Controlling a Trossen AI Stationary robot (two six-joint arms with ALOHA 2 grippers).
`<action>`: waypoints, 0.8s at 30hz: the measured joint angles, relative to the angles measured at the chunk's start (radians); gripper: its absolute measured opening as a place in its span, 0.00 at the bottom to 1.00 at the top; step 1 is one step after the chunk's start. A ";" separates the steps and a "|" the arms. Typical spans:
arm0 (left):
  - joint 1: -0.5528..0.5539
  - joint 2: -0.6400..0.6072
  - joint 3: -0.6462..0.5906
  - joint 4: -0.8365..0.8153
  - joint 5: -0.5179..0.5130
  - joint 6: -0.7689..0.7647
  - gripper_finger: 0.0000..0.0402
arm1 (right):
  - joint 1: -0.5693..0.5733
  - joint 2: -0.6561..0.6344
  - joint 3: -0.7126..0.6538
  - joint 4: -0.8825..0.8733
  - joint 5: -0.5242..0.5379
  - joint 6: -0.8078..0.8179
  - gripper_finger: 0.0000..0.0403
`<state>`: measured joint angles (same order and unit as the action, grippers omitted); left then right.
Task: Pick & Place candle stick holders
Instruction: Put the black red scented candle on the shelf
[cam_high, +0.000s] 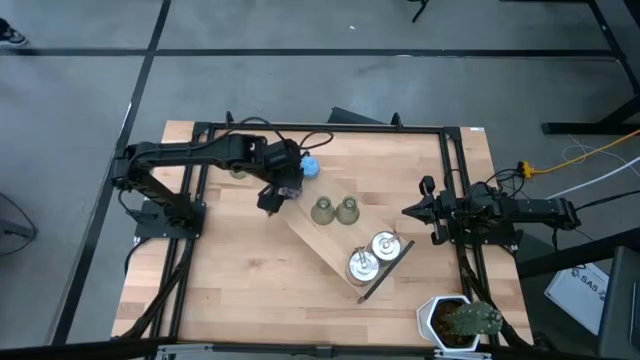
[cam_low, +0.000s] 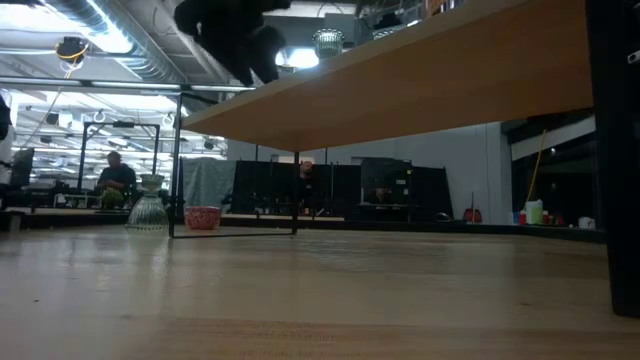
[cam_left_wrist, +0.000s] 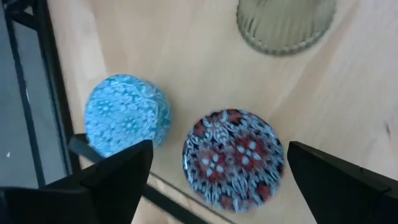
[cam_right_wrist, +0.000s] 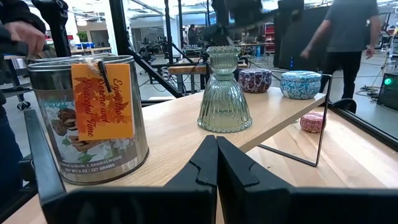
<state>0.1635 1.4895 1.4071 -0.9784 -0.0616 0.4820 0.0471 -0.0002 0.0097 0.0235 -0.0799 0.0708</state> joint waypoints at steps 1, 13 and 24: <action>0.000 -0.002 0.016 -0.019 0.000 0.000 0.92 | 0.000 0.000 0.000 0.000 0.000 0.000 0.00; -0.061 -0.003 0.063 -0.202 0.024 -0.007 0.83 | 0.000 0.000 0.000 0.000 0.000 0.000 0.00; -0.093 -0.003 0.029 -0.187 0.088 -0.005 0.54 | 0.000 0.000 0.000 0.000 0.000 0.000 0.00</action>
<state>0.0708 1.4868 1.4364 -1.1650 0.0261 0.4766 0.0475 -0.0002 0.0094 0.0238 -0.0799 0.0708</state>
